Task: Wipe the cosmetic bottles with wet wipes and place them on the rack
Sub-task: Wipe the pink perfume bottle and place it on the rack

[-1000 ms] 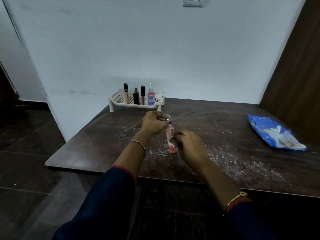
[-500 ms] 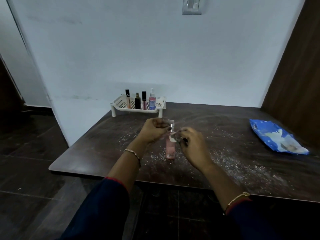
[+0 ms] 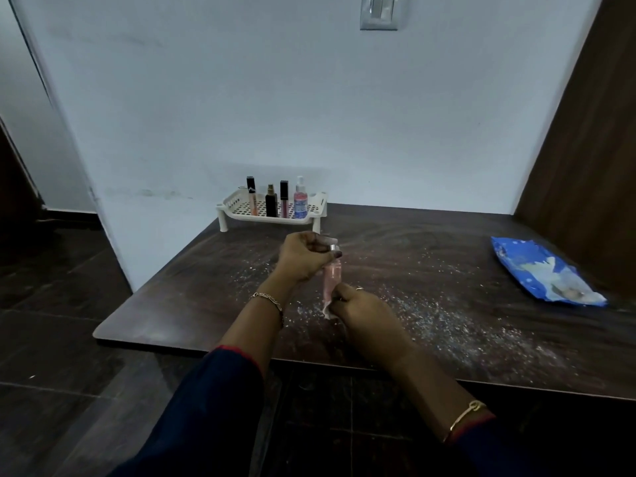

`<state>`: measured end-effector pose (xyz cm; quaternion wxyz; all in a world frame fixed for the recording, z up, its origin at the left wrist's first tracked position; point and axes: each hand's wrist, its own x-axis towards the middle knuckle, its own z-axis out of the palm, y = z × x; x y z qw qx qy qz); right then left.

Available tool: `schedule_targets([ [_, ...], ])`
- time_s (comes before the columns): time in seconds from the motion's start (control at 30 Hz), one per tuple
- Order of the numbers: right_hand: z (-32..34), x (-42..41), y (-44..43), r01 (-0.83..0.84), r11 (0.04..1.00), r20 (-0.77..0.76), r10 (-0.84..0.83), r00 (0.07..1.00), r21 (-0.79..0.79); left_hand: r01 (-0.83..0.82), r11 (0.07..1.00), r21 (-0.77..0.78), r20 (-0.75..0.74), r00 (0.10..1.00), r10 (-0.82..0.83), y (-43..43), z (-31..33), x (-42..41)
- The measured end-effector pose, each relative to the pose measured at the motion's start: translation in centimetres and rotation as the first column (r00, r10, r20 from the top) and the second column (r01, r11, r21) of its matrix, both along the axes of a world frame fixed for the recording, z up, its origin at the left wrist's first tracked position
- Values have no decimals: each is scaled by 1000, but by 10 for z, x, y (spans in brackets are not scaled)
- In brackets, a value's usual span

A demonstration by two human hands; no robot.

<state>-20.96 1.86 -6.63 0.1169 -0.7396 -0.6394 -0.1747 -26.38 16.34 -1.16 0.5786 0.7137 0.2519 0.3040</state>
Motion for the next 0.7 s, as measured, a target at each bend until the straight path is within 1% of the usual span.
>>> schedule_targets([
  [0.03,6,0,2,9,1000,12,-9,1000,9,-7,1000,-9,0,1000,7,0,0,0],
  [0.1,23,-1,7,33,996,10,-34,999,77,-18,1000,-17,12,1000,18,-1,-1,0],
  [0.17,35,-2,14,47,989,21,-51,998,141,-36,999,0,21,999,36,1,-2,1],
  [0.23,36,-6,17,57,985,41,-65,997,163,-53,998,19,22,998,52,3,-4,3],
  [0.33,23,-10,11,90,991,-6,-90,996,101,-64,996,62,2,998,64,6,-7,6],
  [0.37,16,-9,6,90,993,-47,-87,995,82,-60,994,91,-13,998,61,6,-7,7],
  [0.47,2,-6,-5,34,999,-68,-32,997,31,-31,989,147,-39,999,37,7,-7,10],
  [0.53,0,-3,-7,13,1000,-91,-13,996,-4,-21,990,139,-32,999,26,8,-8,11],
  [0.57,3,-1,-5,3,1000,-114,0,993,24,-24,991,132,-29,999,29,8,-8,11],
  [0.63,14,3,1,45,993,-231,-18,973,111,-27,991,129,-21,999,30,7,-8,11],
  [0.7,27,8,9,102,970,-259,-42,965,221,-24,993,116,-11,1000,25,6,-7,11],
])
